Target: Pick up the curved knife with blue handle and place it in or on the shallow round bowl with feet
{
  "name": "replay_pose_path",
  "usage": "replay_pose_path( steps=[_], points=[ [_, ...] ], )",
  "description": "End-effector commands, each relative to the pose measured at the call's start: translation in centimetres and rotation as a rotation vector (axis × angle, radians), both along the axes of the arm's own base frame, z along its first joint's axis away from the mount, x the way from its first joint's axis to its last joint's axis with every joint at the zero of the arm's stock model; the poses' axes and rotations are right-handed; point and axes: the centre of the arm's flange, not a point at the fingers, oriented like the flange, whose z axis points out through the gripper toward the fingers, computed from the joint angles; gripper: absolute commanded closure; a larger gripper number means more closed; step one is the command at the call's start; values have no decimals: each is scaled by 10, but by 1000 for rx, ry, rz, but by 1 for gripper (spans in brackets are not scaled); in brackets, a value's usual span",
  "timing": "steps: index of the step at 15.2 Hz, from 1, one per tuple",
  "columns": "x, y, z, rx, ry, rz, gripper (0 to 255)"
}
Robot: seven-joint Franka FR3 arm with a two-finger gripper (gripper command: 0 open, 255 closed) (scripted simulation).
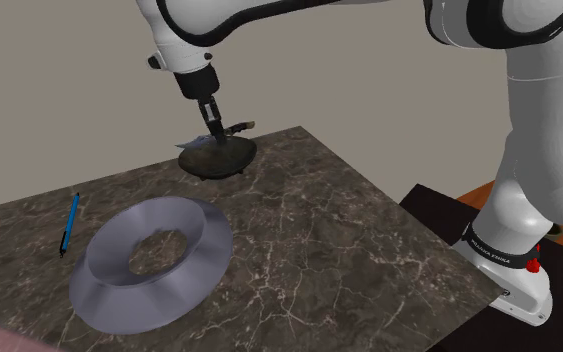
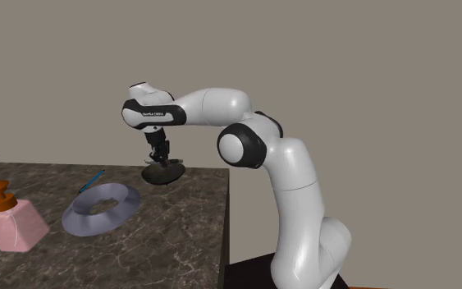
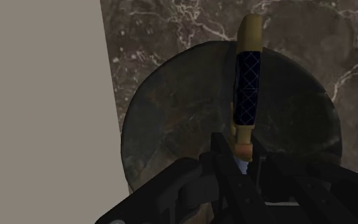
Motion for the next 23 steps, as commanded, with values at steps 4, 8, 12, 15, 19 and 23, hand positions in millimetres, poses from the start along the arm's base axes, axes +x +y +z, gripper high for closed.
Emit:
replay_pose_path(
  steps=[4, 8, 12, 15, 19, 23],
  points=[
    [0, 1, -25, 0, 0, 0, 255],
    [0, 1, -25, 0, 0, 0, 255],
    [0, 1, -25, 0, 0, 0, 255],
    [0, 1, -25, 0, 0, 0, 0],
    [0, 3, -12, 0, 0, 0, 0],
    [1, 8, 24, 0, 0, 0, 0]
  ],
)
